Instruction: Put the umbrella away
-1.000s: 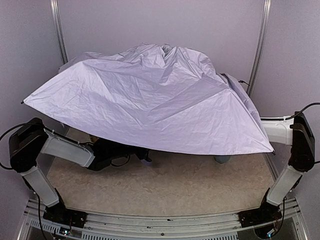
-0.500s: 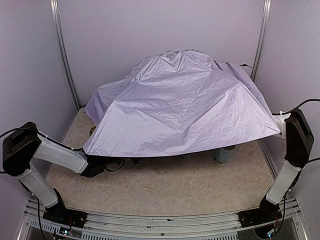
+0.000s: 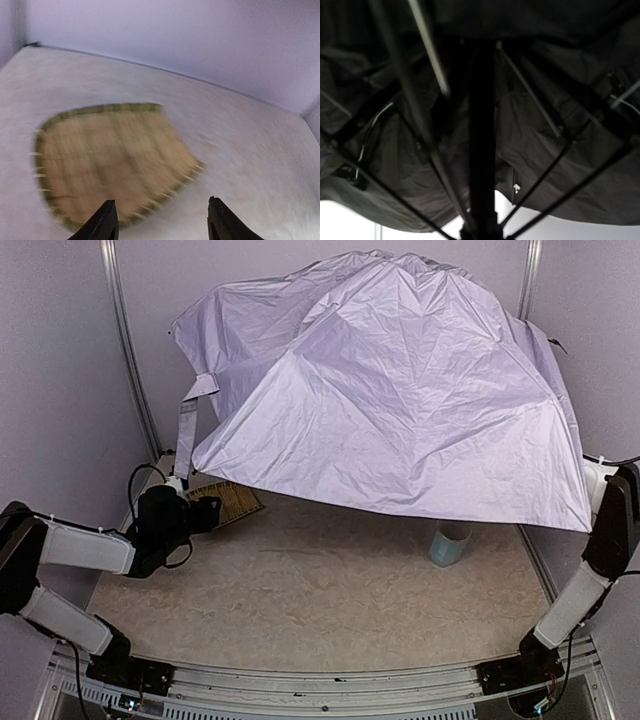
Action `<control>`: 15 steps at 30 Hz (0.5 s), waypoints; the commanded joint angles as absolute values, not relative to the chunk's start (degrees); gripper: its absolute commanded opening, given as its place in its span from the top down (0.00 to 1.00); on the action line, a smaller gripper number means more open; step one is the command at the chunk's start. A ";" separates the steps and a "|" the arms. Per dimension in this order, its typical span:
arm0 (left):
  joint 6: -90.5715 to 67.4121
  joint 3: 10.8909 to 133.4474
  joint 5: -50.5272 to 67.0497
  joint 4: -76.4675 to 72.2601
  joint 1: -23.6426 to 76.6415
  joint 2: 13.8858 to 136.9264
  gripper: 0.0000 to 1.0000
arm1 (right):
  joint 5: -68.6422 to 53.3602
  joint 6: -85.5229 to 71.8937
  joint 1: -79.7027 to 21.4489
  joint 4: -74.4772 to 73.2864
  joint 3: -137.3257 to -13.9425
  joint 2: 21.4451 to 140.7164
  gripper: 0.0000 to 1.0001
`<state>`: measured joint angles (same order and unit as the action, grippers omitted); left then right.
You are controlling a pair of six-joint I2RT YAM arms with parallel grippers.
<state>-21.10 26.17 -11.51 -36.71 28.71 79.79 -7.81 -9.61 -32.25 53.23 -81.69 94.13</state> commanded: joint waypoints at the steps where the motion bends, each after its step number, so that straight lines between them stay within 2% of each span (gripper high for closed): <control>1: -38.18 25.49 -13.02 -32.43 14.78 74.22 0.41 | -11.33 -4.65 -31.99 52.45 -80.40 88.68 1.00; 5: -25.65 30.61 -20.66 -35.14 18.46 63.83 0.38 | -16.83 -4.17 -32.35 47.82 -77.70 87.63 1.00; 7: -19.96 35.01 -20.33 -34.06 19.36 59.50 0.36 | -18.77 -3.05 -32.99 45.39 -76.95 88.11 1.00; 11: -15.00 41.90 -6.94 -33.68 20.18 53.91 0.32 | -22.71 -2.18 -35.71 43.40 -76.18 91.04 1.00; 15: -10.49 48.04 7.26 -29.11 26.03 55.12 0.25 | -26.19 -0.81 -39.58 41.26 -78.25 95.93 1.00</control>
